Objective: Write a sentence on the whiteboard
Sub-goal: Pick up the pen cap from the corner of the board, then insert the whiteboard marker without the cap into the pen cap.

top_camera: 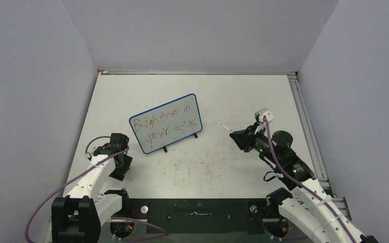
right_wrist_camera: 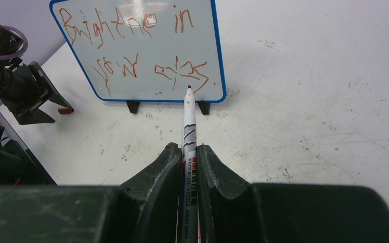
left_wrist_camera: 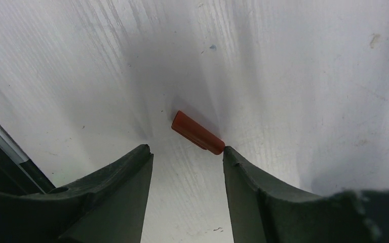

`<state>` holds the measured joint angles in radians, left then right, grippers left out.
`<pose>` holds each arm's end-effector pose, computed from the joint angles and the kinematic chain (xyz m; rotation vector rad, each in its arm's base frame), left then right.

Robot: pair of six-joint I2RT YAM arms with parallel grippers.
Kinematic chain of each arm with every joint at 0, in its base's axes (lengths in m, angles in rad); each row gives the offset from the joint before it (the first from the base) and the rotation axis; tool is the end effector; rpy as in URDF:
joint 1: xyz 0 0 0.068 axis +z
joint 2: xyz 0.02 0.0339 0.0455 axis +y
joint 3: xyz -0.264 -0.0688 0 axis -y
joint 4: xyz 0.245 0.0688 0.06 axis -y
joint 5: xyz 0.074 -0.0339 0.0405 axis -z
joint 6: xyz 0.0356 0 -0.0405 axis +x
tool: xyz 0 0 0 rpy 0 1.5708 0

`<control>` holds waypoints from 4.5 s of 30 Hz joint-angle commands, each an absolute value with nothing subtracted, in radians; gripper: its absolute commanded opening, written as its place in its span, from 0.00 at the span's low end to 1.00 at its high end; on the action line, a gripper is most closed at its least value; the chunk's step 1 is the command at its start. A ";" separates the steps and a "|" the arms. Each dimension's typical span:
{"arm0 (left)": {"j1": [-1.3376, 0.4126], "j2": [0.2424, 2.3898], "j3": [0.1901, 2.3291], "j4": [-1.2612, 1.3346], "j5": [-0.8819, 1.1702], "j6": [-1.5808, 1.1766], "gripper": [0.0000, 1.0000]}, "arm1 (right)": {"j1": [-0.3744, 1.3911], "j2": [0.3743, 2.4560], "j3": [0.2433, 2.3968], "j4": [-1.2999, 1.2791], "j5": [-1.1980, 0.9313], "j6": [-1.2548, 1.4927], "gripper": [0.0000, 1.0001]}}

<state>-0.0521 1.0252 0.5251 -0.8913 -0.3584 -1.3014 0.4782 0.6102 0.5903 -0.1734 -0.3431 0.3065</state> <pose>0.1464 0.0049 0.1687 -1.6562 2.2201 0.2351 0.1324 0.0821 0.2992 -0.4141 1.7884 0.8630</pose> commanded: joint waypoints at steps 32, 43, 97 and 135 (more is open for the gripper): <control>0.051 1.051 0.535 -0.696 -0.311 -1.102 0.00 | 0.475 0.557 0.590 -0.091 -0.454 0.289 0.06; -0.106 0.751 0.533 -0.725 -0.135 -1.263 0.00 | 0.600 0.538 0.441 0.165 -0.414 0.428 0.05; -0.614 0.664 0.115 -0.210 -0.070 -1.859 0.00 | 1.384 1.510 0.681 0.359 0.285 0.465 0.05; -0.623 0.691 0.109 -0.172 -0.038 -1.868 0.00 | 1.361 1.564 0.683 0.406 0.324 0.445 0.05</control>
